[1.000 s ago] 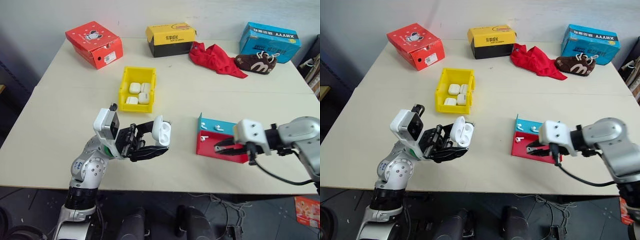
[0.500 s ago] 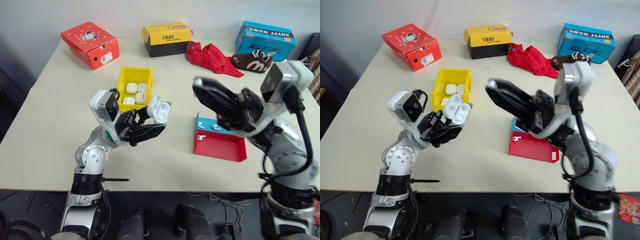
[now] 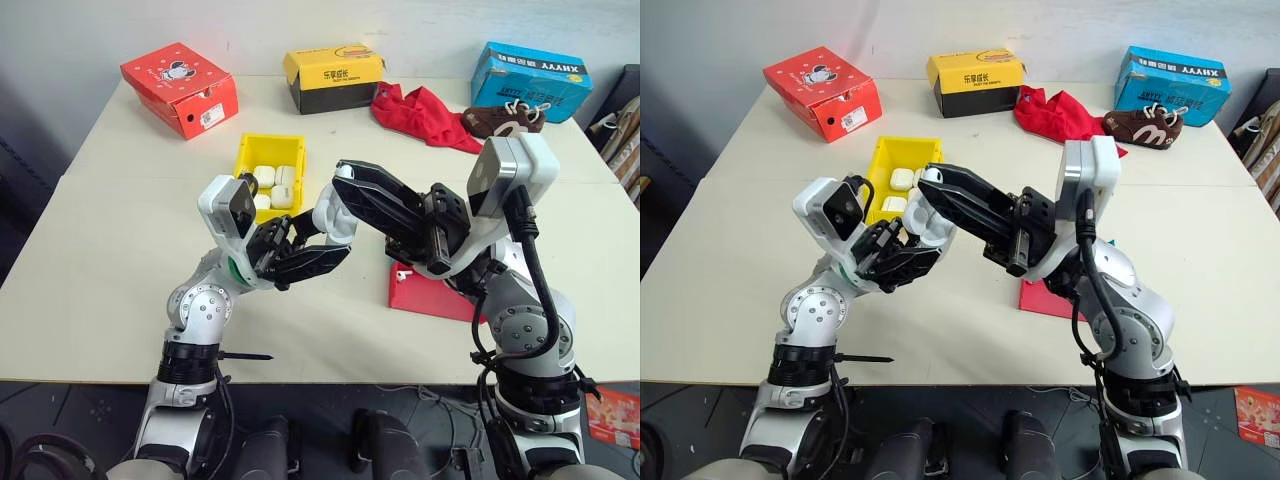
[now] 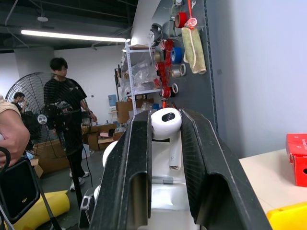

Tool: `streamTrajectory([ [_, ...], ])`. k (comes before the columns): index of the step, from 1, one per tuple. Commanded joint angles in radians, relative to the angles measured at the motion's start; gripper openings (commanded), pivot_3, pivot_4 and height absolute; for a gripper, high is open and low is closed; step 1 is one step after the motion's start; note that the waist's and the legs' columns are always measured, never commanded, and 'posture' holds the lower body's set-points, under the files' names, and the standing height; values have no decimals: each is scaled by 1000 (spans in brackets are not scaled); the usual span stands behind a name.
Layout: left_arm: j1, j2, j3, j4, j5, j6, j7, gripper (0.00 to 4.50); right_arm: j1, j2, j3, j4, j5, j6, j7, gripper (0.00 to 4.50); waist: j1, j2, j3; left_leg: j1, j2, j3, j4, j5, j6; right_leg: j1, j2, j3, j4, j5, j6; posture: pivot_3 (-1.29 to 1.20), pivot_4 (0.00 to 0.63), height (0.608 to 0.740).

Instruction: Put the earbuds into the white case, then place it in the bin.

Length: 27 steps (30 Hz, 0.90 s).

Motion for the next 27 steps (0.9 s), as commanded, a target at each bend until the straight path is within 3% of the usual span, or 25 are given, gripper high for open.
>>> streamTrajectory([
  [1,4,-6,4,-37,-6,-8,14,2807,18,0,2,-4,-12,-25,27,461,-1,0,0,0,0,0,0,0,0,0,0,0,0,0,0,0,150,740],
  [24,-8,-28,-4,-54,8,-31,26,2807,92,-23,21,53,-85,-64,100,461,0,0,0,0,1,0,0,0,0,0,-1,0,-1,0,0,0,150,740],
  [27,-14,-31,-5,-50,12,-37,24,2807,92,-35,28,56,-92,-62,115,1353,0,0,0,0,1,0,0,0,0,0,-2,0,-1,0,0,0,150,740],
])
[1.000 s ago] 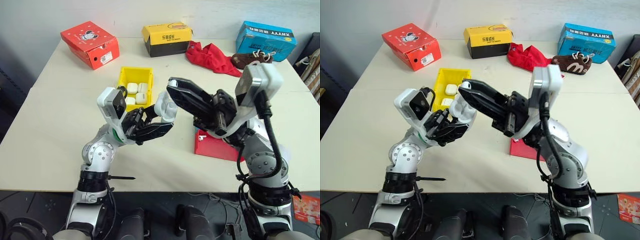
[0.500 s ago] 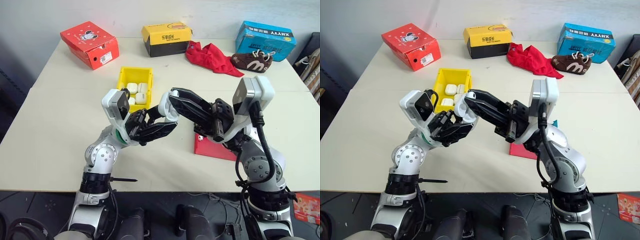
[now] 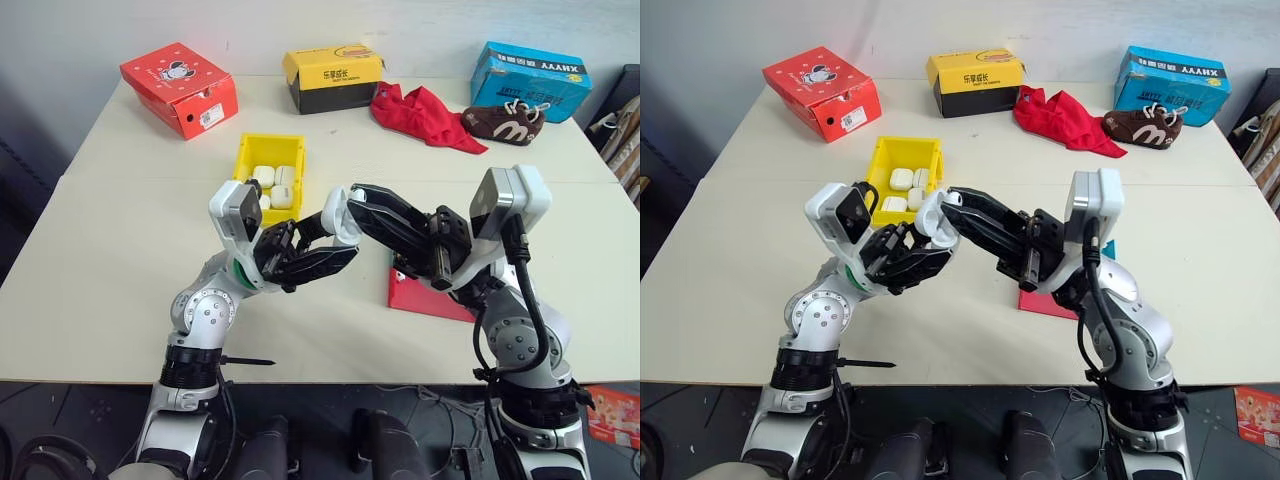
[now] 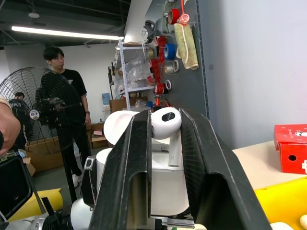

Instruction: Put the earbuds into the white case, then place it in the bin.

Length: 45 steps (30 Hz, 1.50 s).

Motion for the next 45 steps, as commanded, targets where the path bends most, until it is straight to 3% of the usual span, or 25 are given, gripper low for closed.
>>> streamTrajectory([
  [1,-34,-20,1,-47,-16,-27,-9,2807,13,-23,23,7,-28,13,16,1672,0,0,0,0,0,0,0,0,0,0,0,0,0,0,0,0,150,740],
  [8,-37,-17,11,-30,-5,-41,-12,2807,-9,-75,-36,-35,12,30,-5,4052,1,0,0,0,0,0,0,0,0,0,-1,0,-1,0,0,0,150,740],
  [10,-31,-5,20,-21,6,-49,-9,2807,0,-123,-96,-76,59,56,-37,4476,3,0,0,0,1,0,0,0,0,0,-1,0,-1,0,0,0,150,740],
  [14,-2,48,36,-4,41,-72,-33,2807,105,-268,-256,-141,89,91,-78,4476,6,0,0,-1,0,-1,0,-1,1,0,-2,0,-3,0,0,0,150,740],
  [18,32,106,48,25,88,-118,-70,2807,359,-418,-463,-91,-87,8,33,4476,17,0,0,-1,0,0,-1,-3,1,0,-1,-1,-7,0,0,0,150,740],
  [22,37,136,65,53,107,-149,-79,2807,661,-522,-634,162,-325,-182,224,4476,33,0,0,-1,-1,1,-2,-3,3,1,3,-1,-9,0,0,0,150,740],
  [25,39,144,69,62,112,-161,-84,2807,773,-587,-664,382,-539,-355,221,4476,28,0,0,0,-4,3,-1,-3,6,2,1,-1,-11,2,5,0,150,740],
  [26,40,145,71,62,113,-164,-83,2807,779,-596,-679,447,-534,-353,234,4476,27,0,0,0,-4,4,-2,-3,7,2,0,-1,-12,4,7,0,150,740],
  [30,56,147,78,51,115,-172,-75,2807,743,-621,-699,583,-556,-394,223,4476,11,0,0,1,-2,4,-2,-3,6,4,-3,3,-18,6,11,0,150,740],
  [35,68,149,79,42,114,-177,-73,2807,648,-669,-631,553,-593,-390,211,4476,-1,5,0,2,0,4,-2,-3,3,4,-2,5,-16,6,9,0,150,740],
  [40,67,146,79,42,119,-185,-65,2807,331,-815,-401,446,-535,-162,272,4476,-5,9,1,2,1,5,-1,-2,3,2,-2,7,-13,6,9,0,150,740],
  [43,67,142,78,42,120,-190,-59,2807,83,-843,-213,434,-533,70,268,4476,3,8,1,1,2,4,-1,-2,1,1,-2,5,-11,4,6,0,150,740],
  [45,69,136,75,40,121,-190,-54,2807,-93,-824,-56,465,-610,117,296,4476,2,8,1,0,2,3,0,-2,0,0,-2,4,-10,4,4,0,150,740],
])
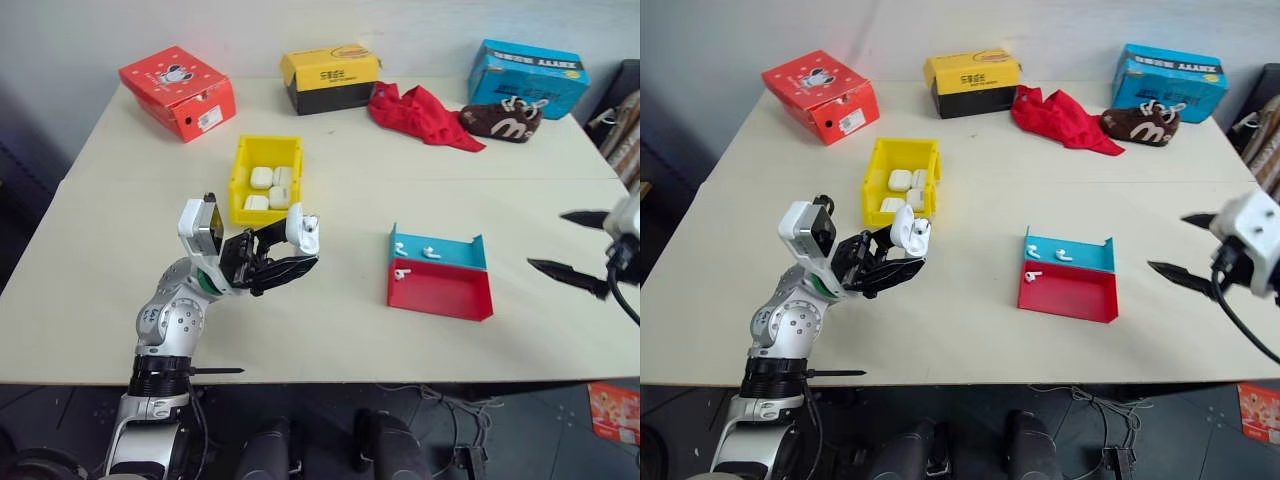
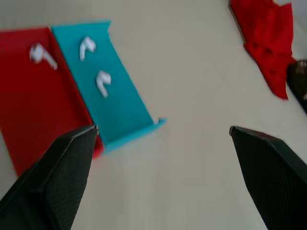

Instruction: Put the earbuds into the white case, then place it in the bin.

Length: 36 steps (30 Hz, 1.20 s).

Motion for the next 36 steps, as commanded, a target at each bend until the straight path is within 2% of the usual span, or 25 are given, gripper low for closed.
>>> streamTrajectory([
  [1,-9,-10,1,-34,-2,-15,11,2807,-215,11,232,33,-103,103,54,4476,0,0,0,-1,-1,0,0,0,0,-1,-1,0,0,0,0,0,150,740],
  [3,-9,-15,-1,-32,1,-19,17,2807,-321,46,331,81,-142,130,91,4476,1,0,0,-2,-1,0,0,0,0,-2,-1,-1,0,0,0,0,150,740],
  [6,-8,-20,-2,-33,3,-21,24,2807,-444,110,447,178,-224,75,143,4476,-1,0,0,-4,-1,-1,0,0,0,-2,-1,-3,-1,0,0,0,150,740],
  [7,-5,-21,-2,-37,4,-23,27,2807,-486,139,490,231,-268,36,151,4309,-2,0,0,-5,-2,-1,0,0,1,-3,-1,-4,0,0,0,0,150,740],
  [9,2,-22,-1,-46,5,-25,34,2807,-551,188,548,329,-332,-34,167,3832,-4,0,0,-7,-2,-1,1,0,1,-3,1,-5,2,0,1,0,150,740],
  [15,28,-25,5,-79,3,-30,63,2807,-655,296,599,551,-428,-167,182,1703,-2,0,0,-9,-4,-1,1,2,3,-4,4,-8,3,1,2,0,150,740],
  [23,68,-18,8,-132,-2,-30,99,2807,-692,355,625,649,-488,-221,281,1703,-4,0,0,-9,-5,-1,1,3,4,-4,4,-8,3,2,3,0,150,740],
  [36,70,-18,2,-139,2,-33,107,2807,-701,376,640,732,-604,-285,294,1703,-6,0,0,-9,-5,-2,1,4,4,-4,3,-7,4,2,4,0,150,740],
])
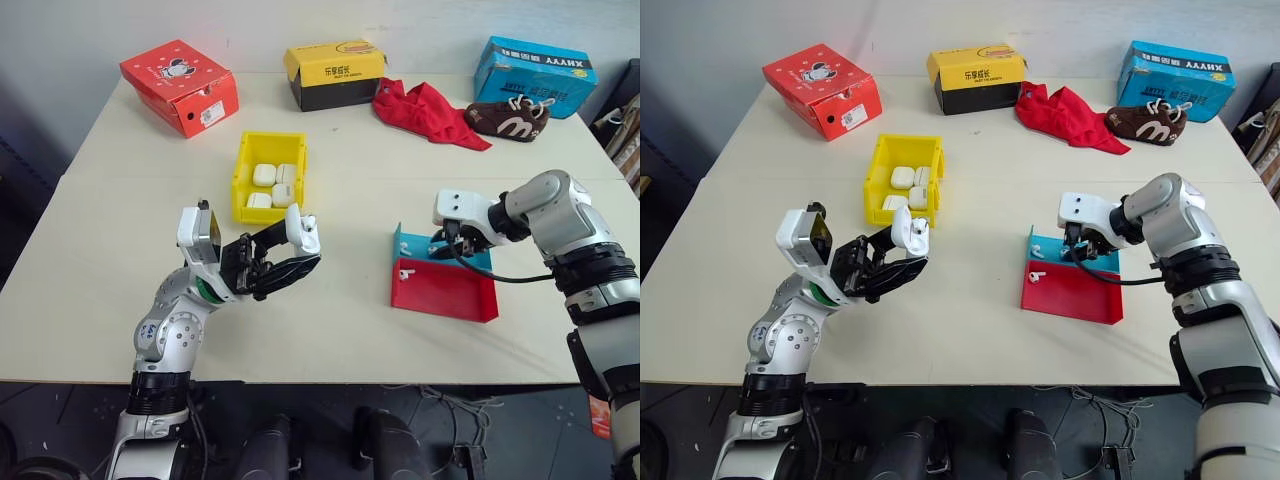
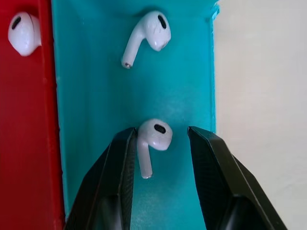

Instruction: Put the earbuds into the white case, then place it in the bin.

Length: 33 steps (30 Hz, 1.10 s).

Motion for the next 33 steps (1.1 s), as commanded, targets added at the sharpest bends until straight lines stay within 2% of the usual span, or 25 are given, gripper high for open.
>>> streamTrajectory([
  [1,-5,2,5,-30,-5,-16,2,2807,-24,7,-12,15,-13,-6,11,1703,-1,0,0,0,0,0,0,0,0,0,0,0,0,0,0,0,150,740],
  [21,-10,0,5,-15,2,-36,8,2807,-3,15,-2,34,-51,-17,31,1703,-1,0,0,2,0,0,1,0,0,2,0,1,1,0,0,0,150,740],
  [24,-11,1,4,-13,3,-37,8,2807,-2,16,-3,34,-51,-18,28,1158,-3,0,0,3,0,0,1,0,0,2,0,1,1,0,0,0,150,740],
  [26,-11,1,4,-12,3,-39,8,2807,-1,15,-3,33,-50,-13,31,496,-3,0,0,3,0,0,1,0,0,2,0,2,2,0,0,0,150,740],
  [33,-13,2,3,-11,3,-41,5,2807,13,4,-27,7,-33,-3,28,424,-4,0,0,4,0,0,1,1,-1,3,-1,2,2,0,0,0,150,740],
])
